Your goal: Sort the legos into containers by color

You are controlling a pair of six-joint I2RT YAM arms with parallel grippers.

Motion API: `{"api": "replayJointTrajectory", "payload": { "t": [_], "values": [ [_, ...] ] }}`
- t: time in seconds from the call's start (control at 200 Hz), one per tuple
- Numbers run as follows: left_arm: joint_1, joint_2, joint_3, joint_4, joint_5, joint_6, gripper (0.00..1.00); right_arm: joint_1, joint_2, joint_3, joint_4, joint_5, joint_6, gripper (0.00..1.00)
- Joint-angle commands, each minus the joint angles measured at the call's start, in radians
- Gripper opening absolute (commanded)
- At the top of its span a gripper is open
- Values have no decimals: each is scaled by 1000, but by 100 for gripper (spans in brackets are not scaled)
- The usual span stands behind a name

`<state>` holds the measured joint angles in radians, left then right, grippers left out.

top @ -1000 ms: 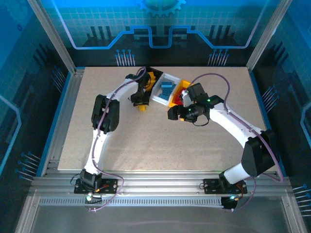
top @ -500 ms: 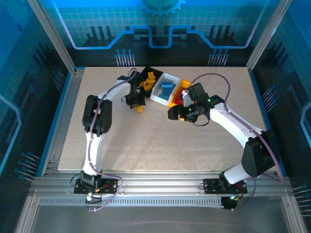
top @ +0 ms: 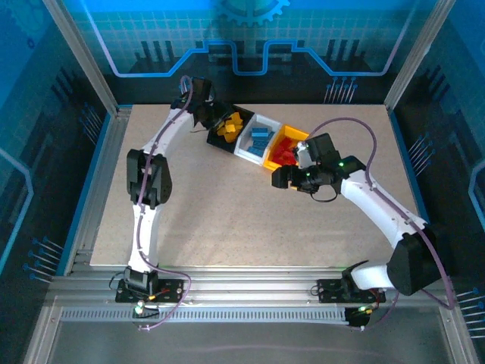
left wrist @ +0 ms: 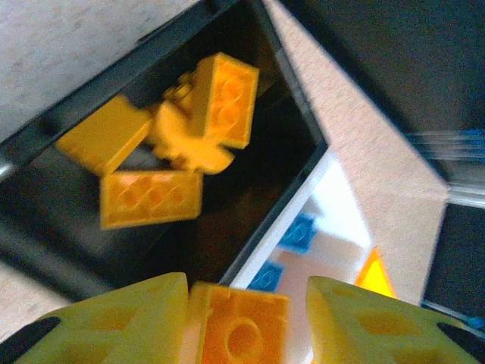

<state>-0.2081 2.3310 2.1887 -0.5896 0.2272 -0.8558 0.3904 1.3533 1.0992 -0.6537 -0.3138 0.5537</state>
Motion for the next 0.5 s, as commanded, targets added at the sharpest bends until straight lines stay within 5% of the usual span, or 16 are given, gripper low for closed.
{"api": "replayJointTrajectory", "payload": {
  "t": [0.0,0.245,0.495],
  "values": [
    [19,108,116,-8,36,-110,61,-20,-26,-24,8,11,20,79],
    [30,107,150,-30,34,-97,66,-24,-26,-36,31,8,33,79],
    [32,-68,-21,-65,31,73,67,-18,-11,-7,43,29,41,82]
  ]
}}
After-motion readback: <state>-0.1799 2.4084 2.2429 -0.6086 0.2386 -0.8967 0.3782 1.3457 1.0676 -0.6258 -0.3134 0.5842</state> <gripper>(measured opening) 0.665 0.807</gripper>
